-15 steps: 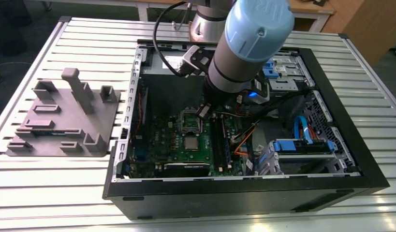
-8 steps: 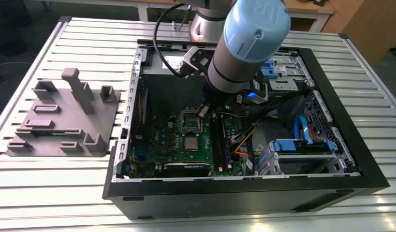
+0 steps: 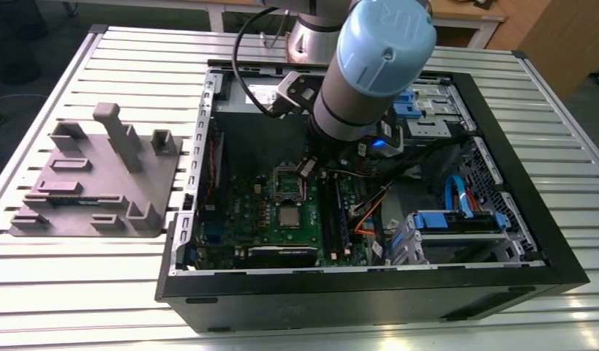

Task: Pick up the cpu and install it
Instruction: 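Close the cpu cover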

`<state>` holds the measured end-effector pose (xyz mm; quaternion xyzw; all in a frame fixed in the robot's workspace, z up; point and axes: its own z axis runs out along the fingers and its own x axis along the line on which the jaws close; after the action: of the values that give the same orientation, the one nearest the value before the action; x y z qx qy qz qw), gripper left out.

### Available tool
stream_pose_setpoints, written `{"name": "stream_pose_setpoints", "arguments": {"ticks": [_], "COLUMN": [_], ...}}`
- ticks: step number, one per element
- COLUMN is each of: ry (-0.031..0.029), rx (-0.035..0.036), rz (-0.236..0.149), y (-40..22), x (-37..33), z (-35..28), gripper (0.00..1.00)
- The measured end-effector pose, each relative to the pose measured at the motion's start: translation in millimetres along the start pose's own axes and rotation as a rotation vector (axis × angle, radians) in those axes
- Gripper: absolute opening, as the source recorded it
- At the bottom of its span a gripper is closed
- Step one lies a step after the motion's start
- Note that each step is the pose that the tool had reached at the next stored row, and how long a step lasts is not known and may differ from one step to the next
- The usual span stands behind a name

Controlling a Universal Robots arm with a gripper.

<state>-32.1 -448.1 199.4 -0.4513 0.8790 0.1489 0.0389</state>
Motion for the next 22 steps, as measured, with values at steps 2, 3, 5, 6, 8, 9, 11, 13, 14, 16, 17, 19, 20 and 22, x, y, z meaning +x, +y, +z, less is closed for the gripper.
{"name": "stream_pose_setpoints", "arguments": {"ticks": [2,3,5,6,8,9,11,13,14,16,17,19,20,22], "ry": [-0.0003,-0.0004,-0.0001,0.0001,0.0014,0.0021,0.0075,0.0146,0.0161,0.0185,0.0191,0.0201,0.0203,0.0214], "rx": [-0.0002,-0.0002,-0.0002,-0.0001,0.0007,0.0011,0.0045,0.0087,0.0092,0.0099,0.0098,0.0093,0.0091,0.0090], "rz": [0.000,0.000,0.000,0.000,0.000,-0.001,-0.002,-0.004,-0.006,-0.008,-0.010,-0.013,-0.014,-0.016], "y": [-0.1,-0.1,-0.2,-0.2,-0.2,-0.2,-0.1,-0.1,-0.1,-0.1,0.0,0.1,0.2,0.4], "x": [-0.1,-0.1,0.0,0.0,0.0,0.1,0.1,0.1,0.1,0.2,0.1,0.0,-0.1,-0.2], "z": [1.3,1.7,2.4,2.5,2.6,2.7,2.7,2.7,2.8,2.6,2.4,2.0,1.7,1.0], "gripper": [0.10,0.10,0.10,0.10,0.10,0.10,0.10,0.10,0.10,0.10,0.10,0.10,0.10,0.10]}}
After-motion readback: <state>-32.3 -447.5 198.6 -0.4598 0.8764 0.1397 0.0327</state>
